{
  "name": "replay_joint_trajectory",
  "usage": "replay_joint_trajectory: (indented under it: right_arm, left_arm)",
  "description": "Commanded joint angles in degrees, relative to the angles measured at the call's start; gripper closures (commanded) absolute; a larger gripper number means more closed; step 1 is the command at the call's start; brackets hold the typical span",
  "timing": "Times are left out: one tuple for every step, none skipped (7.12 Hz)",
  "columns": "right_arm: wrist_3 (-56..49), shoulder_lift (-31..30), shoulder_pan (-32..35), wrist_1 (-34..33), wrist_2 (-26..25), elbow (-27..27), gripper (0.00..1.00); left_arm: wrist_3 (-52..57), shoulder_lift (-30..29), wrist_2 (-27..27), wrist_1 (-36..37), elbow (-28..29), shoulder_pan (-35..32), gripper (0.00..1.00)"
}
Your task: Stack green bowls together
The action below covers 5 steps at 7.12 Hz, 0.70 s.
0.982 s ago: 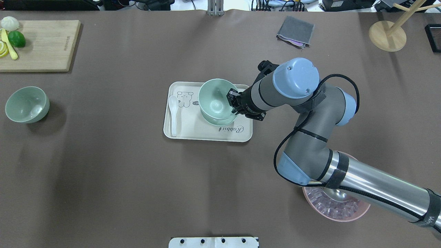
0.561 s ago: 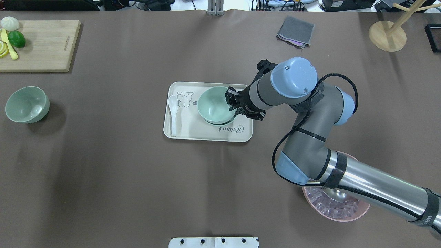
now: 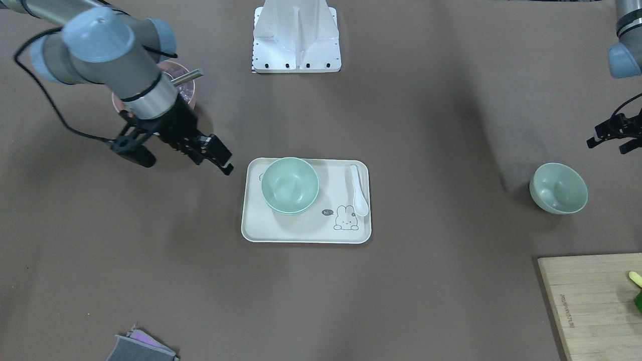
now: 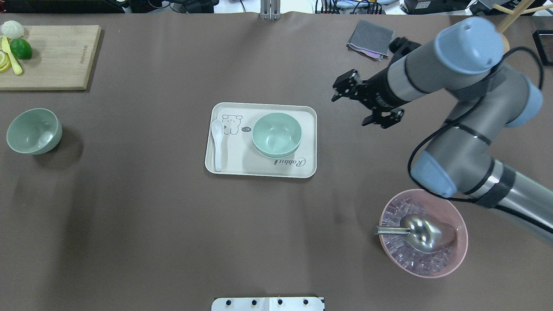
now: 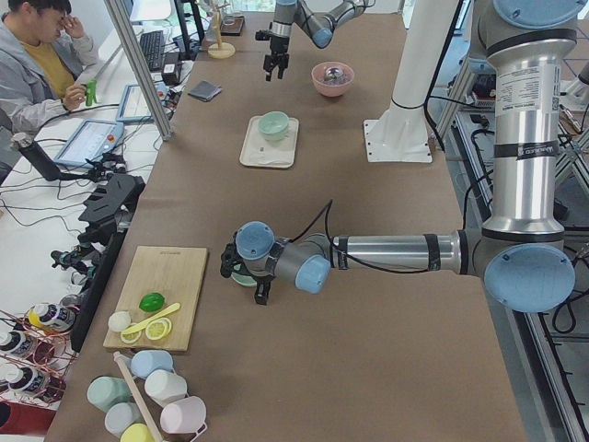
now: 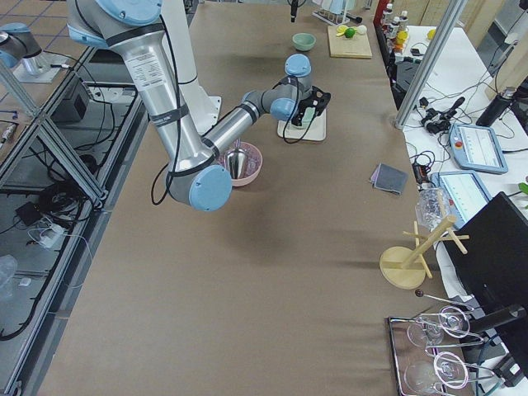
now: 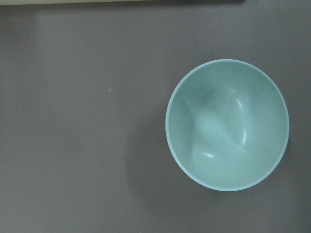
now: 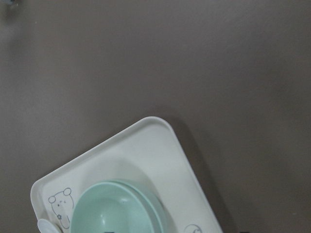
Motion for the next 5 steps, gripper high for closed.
replay_joint_trajectory:
  right_arm:
    - [-10.3, -6.2, 6.5, -0.4, 6.6, 1.0, 0.00]
    - [-16.6, -8.2, 7.3, -0.5, 6.5, 0.2, 0.00]
    - [-18.4, -8.5, 7.5, -0.4, 6.2, -0.8, 0.00]
    - [-18.4, -8.7, 7.7, -0.4, 6.3, -1.1, 0.00]
    - [-21.1, -11.7, 9.7, 0.1, 6.6, -0.8, 0.00]
  left_arm:
    - [-10.5, -4.4, 5.4, -0.1, 2.7, 6.5, 0.04]
    - [-10.4, -4.5, 6.6, -0.2, 3.4, 6.8, 0.08]
    - [-10.5, -4.7, 6.6, 0.2, 3.4, 6.8, 0.11]
    - [-10.7, -5.1, 6.8, 0.2, 4.1, 6.8, 0.16]
    - [-11.2, -6.7, 7.0, 0.3, 5.8, 6.8, 0.23]
